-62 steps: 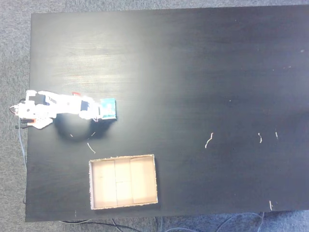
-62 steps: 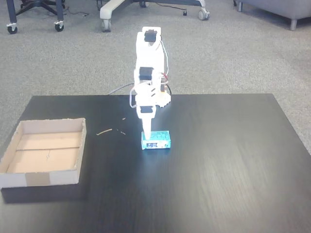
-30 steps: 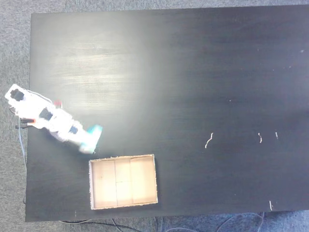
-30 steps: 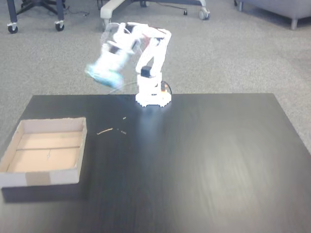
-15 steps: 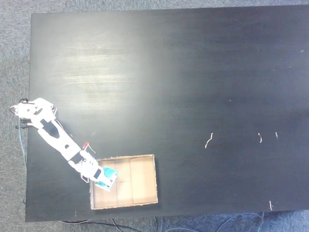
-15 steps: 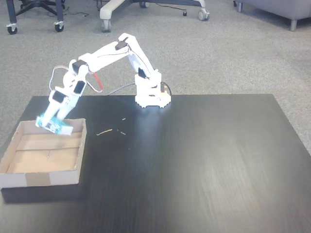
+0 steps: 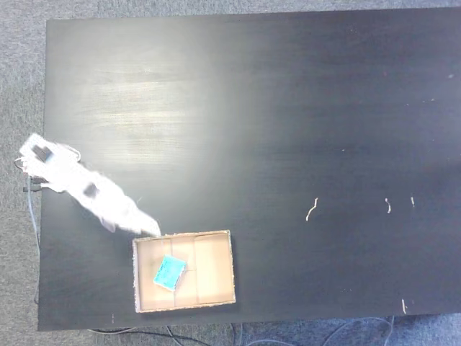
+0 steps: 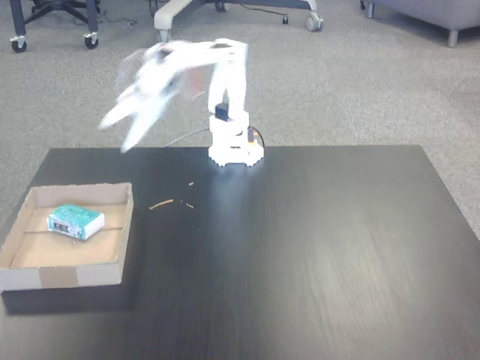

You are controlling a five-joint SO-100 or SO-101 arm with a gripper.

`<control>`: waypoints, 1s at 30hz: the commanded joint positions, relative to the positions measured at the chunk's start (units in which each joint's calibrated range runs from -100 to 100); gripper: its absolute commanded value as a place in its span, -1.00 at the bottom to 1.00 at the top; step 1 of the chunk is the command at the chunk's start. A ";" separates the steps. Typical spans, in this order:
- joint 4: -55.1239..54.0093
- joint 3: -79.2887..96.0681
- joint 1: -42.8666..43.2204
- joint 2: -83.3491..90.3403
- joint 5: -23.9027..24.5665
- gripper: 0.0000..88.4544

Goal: Pick the green block and drop it in the box on the right.

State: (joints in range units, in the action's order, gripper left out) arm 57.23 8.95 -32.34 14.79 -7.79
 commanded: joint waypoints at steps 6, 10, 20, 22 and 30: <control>0.99 50.98 30.73 70.73 7.96 -0.77; -10.66 83.71 30.34 82.76 2.64 -0.88; -9.58 91.05 30.42 83.27 4.74 -1.00; -9.58 91.05 30.80 83.18 4.54 -1.00; -7.44 90.96 39.54 83.27 -6.20 -1.00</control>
State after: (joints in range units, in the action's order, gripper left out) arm 52.48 98.58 5.61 97.66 -15.60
